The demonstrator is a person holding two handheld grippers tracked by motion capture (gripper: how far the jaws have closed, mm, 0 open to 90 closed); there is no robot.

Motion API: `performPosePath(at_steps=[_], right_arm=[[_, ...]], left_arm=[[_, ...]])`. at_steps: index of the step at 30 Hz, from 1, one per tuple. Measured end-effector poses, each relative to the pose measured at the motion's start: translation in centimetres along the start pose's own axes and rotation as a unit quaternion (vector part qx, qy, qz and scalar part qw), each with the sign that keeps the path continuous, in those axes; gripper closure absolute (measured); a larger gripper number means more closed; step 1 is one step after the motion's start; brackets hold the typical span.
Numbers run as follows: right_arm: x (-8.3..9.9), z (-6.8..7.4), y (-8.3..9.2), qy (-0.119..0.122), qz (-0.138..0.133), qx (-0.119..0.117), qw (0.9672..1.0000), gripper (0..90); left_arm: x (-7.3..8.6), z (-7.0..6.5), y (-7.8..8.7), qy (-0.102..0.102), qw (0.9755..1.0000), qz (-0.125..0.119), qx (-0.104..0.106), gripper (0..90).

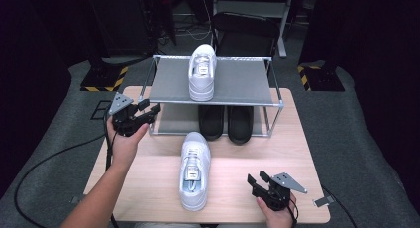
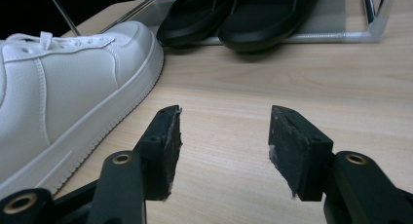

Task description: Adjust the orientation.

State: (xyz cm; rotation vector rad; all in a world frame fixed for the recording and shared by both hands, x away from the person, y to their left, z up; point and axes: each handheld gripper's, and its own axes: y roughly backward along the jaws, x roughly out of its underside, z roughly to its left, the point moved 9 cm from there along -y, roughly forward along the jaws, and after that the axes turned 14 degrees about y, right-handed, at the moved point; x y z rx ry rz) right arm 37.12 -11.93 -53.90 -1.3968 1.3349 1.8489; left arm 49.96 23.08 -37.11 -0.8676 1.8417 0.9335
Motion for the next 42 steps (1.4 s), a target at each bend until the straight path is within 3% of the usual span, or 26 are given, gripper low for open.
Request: performPosePath(at_steps=[5,12,15,26,28,34,38,42], right_arm=[[-0.3,0.5,-0.4,0.022,0.000,0.006,0.9997,47.4],[-0.9,1.1,-0.4,0.030,-0.019,0.006,0.9994,51.0],[-1.1,1.2,-0.4,0.041,-0.015,0.013,0.9990,50.1],[-1.4,4.2,-1.9,0.066,0.001,-0.023,0.9976,53.9],[-1.5,5.0,-2.1,0.061,0.001,-0.041,0.9973,54.0],[-2.2,6.6,-2.7,0.058,-0.003,-0.055,0.9968,52.3],[-2.9,8.4,-3.0,0.047,-0.001,-0.093,0.9945,52.6],[-3.8,9.7,-3.2,0.047,-0.006,-0.112,0.9926,52.6]], left_arm=[[1.2,0.2,0.7,-0.006,1.0000,0.001,-0.003,48.2],[3.0,0.4,1.6,0.000,1.0000,-0.004,0.002,48.8],[4.0,0.6,1.8,0.000,1.0000,-0.001,0.000,48.9],[7.2,1.6,2.3,0.015,0.9996,0.019,0.012,48.8],[7.5,1.7,2.4,0.014,0.9996,0.019,0.013,48.8],[9.0,2.0,3.1,0.012,0.9997,0.010,0.020,48.2],[10.3,2.5,3.6,0.018,0.9996,0.016,0.014,48.1],[10.7,2.9,3.8,0.019,0.9995,0.020,0.013,47.5]])
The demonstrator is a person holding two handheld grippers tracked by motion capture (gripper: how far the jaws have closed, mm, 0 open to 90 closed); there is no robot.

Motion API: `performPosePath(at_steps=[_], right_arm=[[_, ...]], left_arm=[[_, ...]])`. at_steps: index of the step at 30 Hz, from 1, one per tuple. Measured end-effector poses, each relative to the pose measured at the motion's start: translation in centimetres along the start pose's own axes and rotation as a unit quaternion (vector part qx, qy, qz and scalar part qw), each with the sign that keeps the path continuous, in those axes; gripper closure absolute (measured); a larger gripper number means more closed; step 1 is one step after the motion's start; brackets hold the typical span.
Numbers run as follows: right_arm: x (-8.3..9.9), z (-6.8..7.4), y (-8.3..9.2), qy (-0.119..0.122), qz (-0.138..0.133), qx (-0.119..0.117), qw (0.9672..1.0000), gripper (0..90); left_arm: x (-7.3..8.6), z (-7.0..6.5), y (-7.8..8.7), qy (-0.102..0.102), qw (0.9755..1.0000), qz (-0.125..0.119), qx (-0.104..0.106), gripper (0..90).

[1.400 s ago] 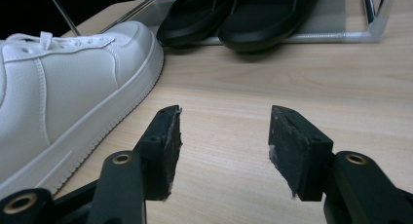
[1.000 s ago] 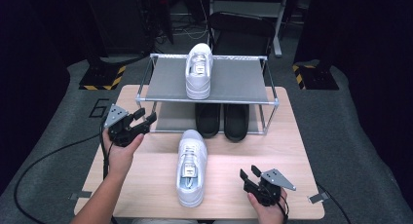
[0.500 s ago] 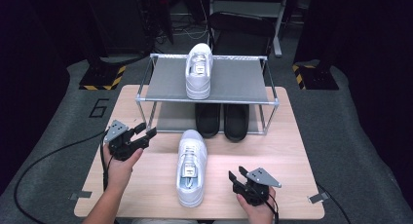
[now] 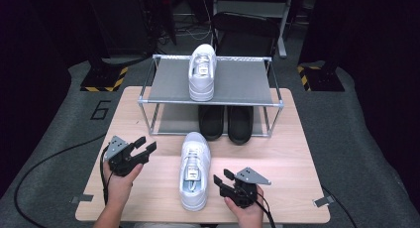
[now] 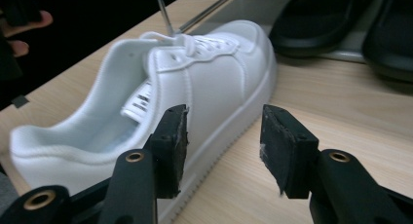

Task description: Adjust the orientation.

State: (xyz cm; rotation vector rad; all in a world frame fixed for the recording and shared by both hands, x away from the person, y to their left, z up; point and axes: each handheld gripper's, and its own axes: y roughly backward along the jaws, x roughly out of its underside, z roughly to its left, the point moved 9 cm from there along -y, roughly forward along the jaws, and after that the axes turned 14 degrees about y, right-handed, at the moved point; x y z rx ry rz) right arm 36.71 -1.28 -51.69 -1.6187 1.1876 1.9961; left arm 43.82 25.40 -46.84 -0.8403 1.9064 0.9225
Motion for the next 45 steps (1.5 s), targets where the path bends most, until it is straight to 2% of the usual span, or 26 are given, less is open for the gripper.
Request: performPosePath(at_steps=[3,6,9,10,11,14,15,19,20,21,23,26,29,32,34,35,39,40,42,43,45], right_arm=[[-0.6,1.0,-0.7,-0.002,-0.001,-0.019,0.9998,52.1],[-0.8,1.8,-1.4,0.002,0.001,-0.026,0.9997,51.2],[-0.8,2.5,-2.0,0.010,0.004,-0.031,0.9995,51.2],[-0.7,2.9,-2.6,0.019,0.014,-0.034,0.9991,51.2],[-0.6,3.0,-2.9,0.017,0.016,-0.033,0.9992,51.2],[-0.4,3.0,-3.7,0.018,0.022,-0.031,0.9991,52.4],[-0.3,3.1,-3.8,0.011,0.027,-0.030,0.9991,52.2],[-0.3,2.9,-4.1,0.014,0.025,-0.024,0.9993,55.0],[-0.3,3.0,-4.0,0.006,0.028,-0.027,0.9992,56.1],[-0.4,2.7,-4.0,0.016,0.025,-0.026,0.9992,57.8],[-0.6,2.5,-3.9,0.015,0.026,-0.026,0.9992,61.0],[-0.7,1.2,-3.5,0.017,0.032,-0.006,0.9993,66.7],[-0.7,-0.2,-3.1,0.007,0.034,-0.001,0.9994,69.9],[-0.6,-1.2,-2.8,0.011,0.037,0.005,0.9992,69.6],[-0.6,-1.2,-2.9,-0.005,0.037,-0.008,0.9993,65.0],[-0.6,-1.2,-2.9,-0.005,0.035,-0.011,0.9993,63.1],[-0.8,-1.2,-3.0,0.003,0.030,-0.010,0.9995,61.3],[-0.8,-1.3,-3.1,0.001,0.032,-0.014,0.9994,61.5],[-0.5,-1.4,-3.3,0.013,0.041,-0.012,0.9990,62.7],[-0.4,-1.4,-3.5,0.019,0.043,-0.017,0.9987,63.9],[-0.3,-1.4,-3.5,0.016,0.043,-0.023,0.9987,64.0]], left_arm=[[0.0,0.1,0.3,0.000,1.0000,-0.004,0.000,47.2],[0.4,0.3,0.4,-0.001,1.0000,0.002,-0.003,47.0],[0.6,0.5,0.4,0.008,1.0000,0.004,-0.003,46.8],[0.7,0.6,0.4,0.011,0.9999,0.005,-0.003,46.8],[0.7,0.6,0.4,0.011,0.9999,0.005,-0.003,46.8],[0.7,0.7,0.4,0.012,0.9999,0.002,-0.004,46.8],[0.7,0.7,0.5,0.013,0.9999,0.002,-0.004,46.8],[0.8,0.9,0.6,0.017,0.9998,0.005,-0.005,46.8],[0.8,0.9,0.6,0.018,0.9998,0.003,-0.005,46.8],[0.7,1.0,0.6,0.020,0.9998,0.000,-0.005,46.8],[0.7,1.1,0.7,0.023,0.9997,-0.001,-0.005,46.8],[0.7,1.3,0.9,0.027,0.9996,0.000,-0.007,46.8],[0.7,1.6,0.9,0.031,0.9995,0.001,-0.009,46.8],[0.7,1.7,0.9,0.034,0.9994,-0.001,-0.010,46.8],[0.7,1.7,0.9,0.035,0.9993,-0.001,-0.011,46.8],[0.7,1.7,0.9,0.035,0.9993,0.000,-0.011,46.8],[0.8,1.8,0.9,0.036,0.9993,0.000,-0.011,46.8],[0.8,1.9,1.0,0.037,0.9992,0.000,-0.013,46.8],[0.8,1.9,0.9,0.038,0.9992,-0.001,-0.012,46.8],[0.8,1.9,1.0,0.039,0.9992,0.001,-0.012,46.8],[0.8,2.0,1.0,0.039,0.9991,0.000,-0.013,46.8]])
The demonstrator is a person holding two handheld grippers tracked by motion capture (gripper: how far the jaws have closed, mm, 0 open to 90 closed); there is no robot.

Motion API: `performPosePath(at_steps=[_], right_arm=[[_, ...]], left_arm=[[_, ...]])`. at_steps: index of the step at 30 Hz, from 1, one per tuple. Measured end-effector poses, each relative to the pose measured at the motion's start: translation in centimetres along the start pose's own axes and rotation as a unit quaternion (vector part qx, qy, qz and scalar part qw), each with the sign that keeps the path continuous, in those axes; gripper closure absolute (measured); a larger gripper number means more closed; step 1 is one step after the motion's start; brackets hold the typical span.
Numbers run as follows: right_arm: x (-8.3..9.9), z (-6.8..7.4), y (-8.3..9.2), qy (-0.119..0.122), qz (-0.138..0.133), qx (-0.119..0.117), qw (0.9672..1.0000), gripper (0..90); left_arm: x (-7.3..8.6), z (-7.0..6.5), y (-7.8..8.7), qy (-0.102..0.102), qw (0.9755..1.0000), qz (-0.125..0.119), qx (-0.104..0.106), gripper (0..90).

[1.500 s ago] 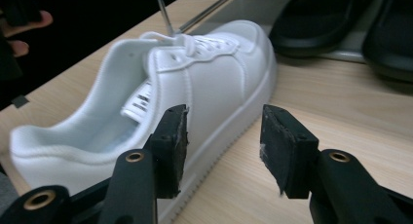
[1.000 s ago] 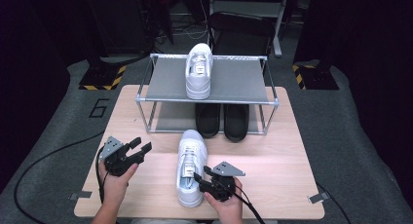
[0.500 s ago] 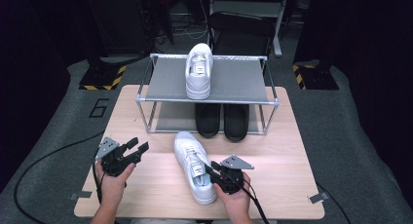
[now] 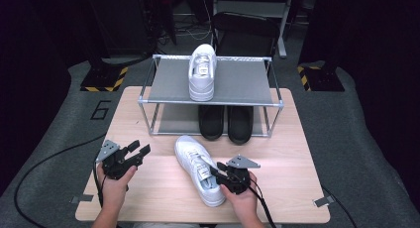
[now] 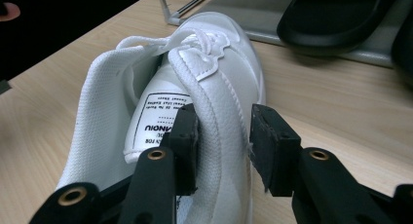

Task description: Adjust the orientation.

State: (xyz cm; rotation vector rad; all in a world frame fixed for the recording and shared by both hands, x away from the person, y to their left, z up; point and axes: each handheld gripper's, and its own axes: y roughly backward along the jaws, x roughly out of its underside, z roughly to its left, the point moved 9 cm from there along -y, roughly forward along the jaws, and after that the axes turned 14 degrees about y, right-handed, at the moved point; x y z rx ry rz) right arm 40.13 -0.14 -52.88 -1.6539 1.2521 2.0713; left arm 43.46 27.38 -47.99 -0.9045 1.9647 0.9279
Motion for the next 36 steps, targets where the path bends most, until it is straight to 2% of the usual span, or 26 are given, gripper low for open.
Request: performPosePath(at_steps=[3,8,18,24,32,36], right_arm=[[0.29,-0.15,-0.12,-0.014,0.003,-0.016,0.9998,64.1],[0.37,-0.23,-0.29,-0.014,0.009,-0.028,0.9995,64.1],[0.45,-0.18,-0.39,-0.015,0.022,-0.031,0.9992,65.0],[0.46,-0.20,-0.40,-0.015,0.023,-0.027,0.9993,67.3],[0.39,-0.19,-0.21,-0.018,0.014,-0.002,0.9997,75.1],[0.42,-0.22,-0.17,-0.026,0.009,-0.004,0.9996,75.6]], left_arm=[[-0.05,0.14,0.04,0.003,1.0000,0.000,-0.001,46.8],[-0.07,0.19,0.02,0.003,1.0000,-0.001,-0.002,46.8],[-0.07,0.31,0.02,0.003,1.0000,-0.001,-0.005,46.8],[-0.10,0.40,-0.01,0.003,1.0000,-0.001,-0.005,46.8],[-0.17,0.62,0.14,0.008,0.9999,-0.002,-0.006,46.8],[-0.19,0.82,0.22,0.011,0.9999,-0.004,-0.007,46.8]])
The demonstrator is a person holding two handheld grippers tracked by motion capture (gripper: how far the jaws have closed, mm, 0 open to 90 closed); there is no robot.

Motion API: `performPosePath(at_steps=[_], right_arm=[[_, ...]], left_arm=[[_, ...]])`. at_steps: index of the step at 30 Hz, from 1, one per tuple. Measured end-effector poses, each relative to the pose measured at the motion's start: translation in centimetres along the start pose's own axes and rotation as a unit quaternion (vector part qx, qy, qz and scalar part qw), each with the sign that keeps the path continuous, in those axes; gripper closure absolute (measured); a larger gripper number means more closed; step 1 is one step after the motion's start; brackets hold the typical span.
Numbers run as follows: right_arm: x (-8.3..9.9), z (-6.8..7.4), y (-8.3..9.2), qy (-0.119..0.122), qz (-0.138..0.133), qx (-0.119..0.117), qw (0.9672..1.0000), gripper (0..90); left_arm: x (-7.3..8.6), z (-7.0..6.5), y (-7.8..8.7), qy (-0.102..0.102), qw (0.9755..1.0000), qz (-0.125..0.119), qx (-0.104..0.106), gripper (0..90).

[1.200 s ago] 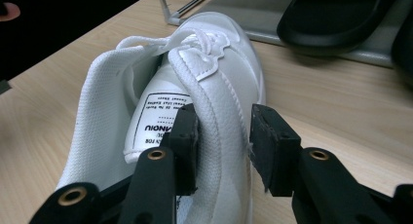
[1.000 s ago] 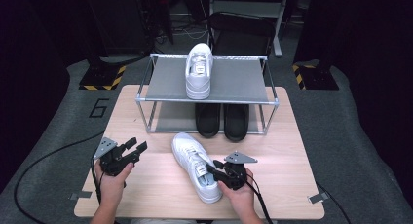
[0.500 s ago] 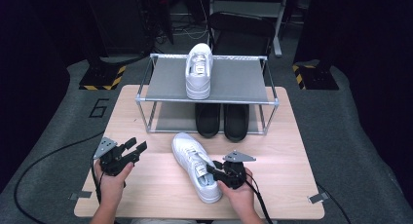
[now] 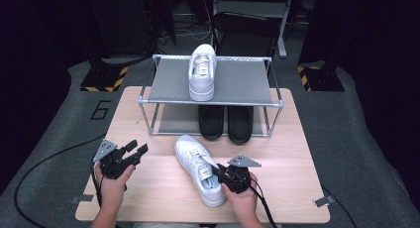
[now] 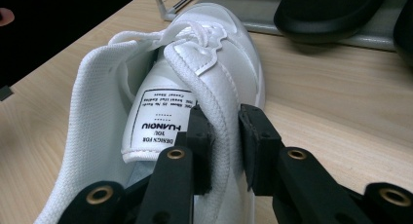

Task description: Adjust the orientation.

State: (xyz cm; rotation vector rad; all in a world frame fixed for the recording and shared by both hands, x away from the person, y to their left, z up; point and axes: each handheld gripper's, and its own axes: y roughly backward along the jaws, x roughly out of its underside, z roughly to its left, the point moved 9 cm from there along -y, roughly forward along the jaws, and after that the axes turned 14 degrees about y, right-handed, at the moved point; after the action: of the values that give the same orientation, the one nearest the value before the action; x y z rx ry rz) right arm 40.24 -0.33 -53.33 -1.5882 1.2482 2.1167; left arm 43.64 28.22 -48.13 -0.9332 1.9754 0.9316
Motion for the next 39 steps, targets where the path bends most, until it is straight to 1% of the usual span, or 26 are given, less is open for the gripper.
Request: performPosePath(at_steps=[7,8,10,13,15,16,23,28,31,39], right_arm=[[-0.04,-0.08,0.00,0.006,-0.001,0.002,1.0000,76.9],[-0.02,0.00,0.03,0.001,0.000,0.003,1.0000,77.2],[-0.02,0.06,0.06,-0.001,0.001,0.002,1.0000,77.6],[-0.05,0.03,0.04,0.002,-0.001,0.003,1.0000,77.6],[-0.03,0.06,0.08,-0.002,-0.001,0.003,1.0000,77.7],[-0.05,0.03,0.05,0.001,-0.002,0.004,1.0000,77.8],[-0.05,-0.02,0.07,-0.007,-0.011,0.008,0.9999,78.6],[-0.04,0.01,0.09,-0.006,-0.009,0.008,0.9999,79.1],[-0.05,0.01,0.11,-0.006,-0.009,0.009,0.9999,79.3],[-0.08,0.03,0.10,-0.007,-0.011,0.009,0.9999,79.7]], left_arm=[[0.04,0.14,-0.03,0.001,1.0000,-0.001,-0.002,46.8],[0.04,0.15,-0.03,0.001,1.0000,-0.001,-0.002,46.8],[0.06,0.16,-0.03,0.003,1.0000,-0.001,-0.002,46.8],[0.06,0.24,0.00,0.004,1.0000,-0.001,-0.004,46.8],[0.09,0.16,0.02,0.012,0.9999,-0.001,-0.001,46.8],[0.10,0.19,0.04,0.011,0.9999,0.000,-0.002,46.9],[0.08,0.34,0.02,0.014,0.9999,-0.003,-0.005,46.9],[0.13,0.56,0.02,0.019,0.9998,-0.001,-0.007,46.9],[0.03,0.59,0.01,0.019,0.9998,-0.006,-0.006,46.9],[0.06,0.62,0.01,0.019,0.9998,-0.004,-0.007,46.9]])
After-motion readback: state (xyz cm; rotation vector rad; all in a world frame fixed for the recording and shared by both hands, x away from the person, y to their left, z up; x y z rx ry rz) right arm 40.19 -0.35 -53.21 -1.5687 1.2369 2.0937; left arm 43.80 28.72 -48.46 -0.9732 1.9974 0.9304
